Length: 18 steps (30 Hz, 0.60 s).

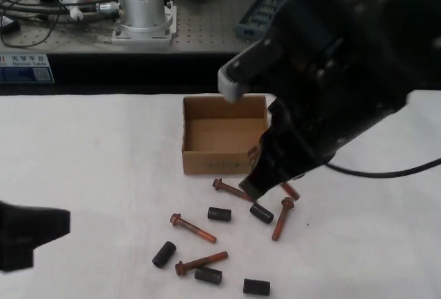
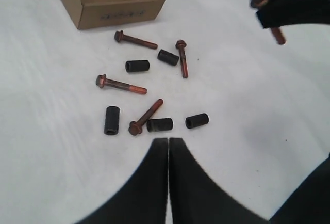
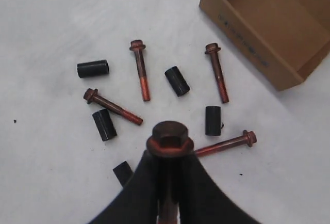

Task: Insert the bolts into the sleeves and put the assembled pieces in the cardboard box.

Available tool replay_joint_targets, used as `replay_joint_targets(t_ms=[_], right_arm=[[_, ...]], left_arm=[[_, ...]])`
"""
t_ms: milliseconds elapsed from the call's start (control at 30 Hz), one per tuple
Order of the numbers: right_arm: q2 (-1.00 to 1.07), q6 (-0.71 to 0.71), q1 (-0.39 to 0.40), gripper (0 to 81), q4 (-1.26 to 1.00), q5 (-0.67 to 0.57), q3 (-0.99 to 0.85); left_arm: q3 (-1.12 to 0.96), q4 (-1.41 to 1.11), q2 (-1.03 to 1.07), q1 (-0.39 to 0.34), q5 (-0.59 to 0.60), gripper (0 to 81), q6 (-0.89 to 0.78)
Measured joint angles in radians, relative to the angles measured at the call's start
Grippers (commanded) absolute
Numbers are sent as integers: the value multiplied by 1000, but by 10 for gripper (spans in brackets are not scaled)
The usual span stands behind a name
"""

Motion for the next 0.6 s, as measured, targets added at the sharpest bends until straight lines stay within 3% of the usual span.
replay_joint_targets(t_ms=[67,200,233,333,433,600], right_arm=[[-47,7,5,32,16,2,0],[-125,9,8,32,43,2,5],[-146,10,8,32,43,4,13],[-218,22,8,32,27,10,70],[-280,26,8,32,17,19,123],[-416,63,9,32,-16,52,260]], left_arm=[[-62,16,94,-36,-4,106,0],[-136,19,203,-81,-43,386,4],[-181,22,261,-117,-64,407,8],[-230,25,318,-156,-180,340,15],[-271,27,365,-192,-222,264,21],[-326,28,473,-269,-287,279,46]])
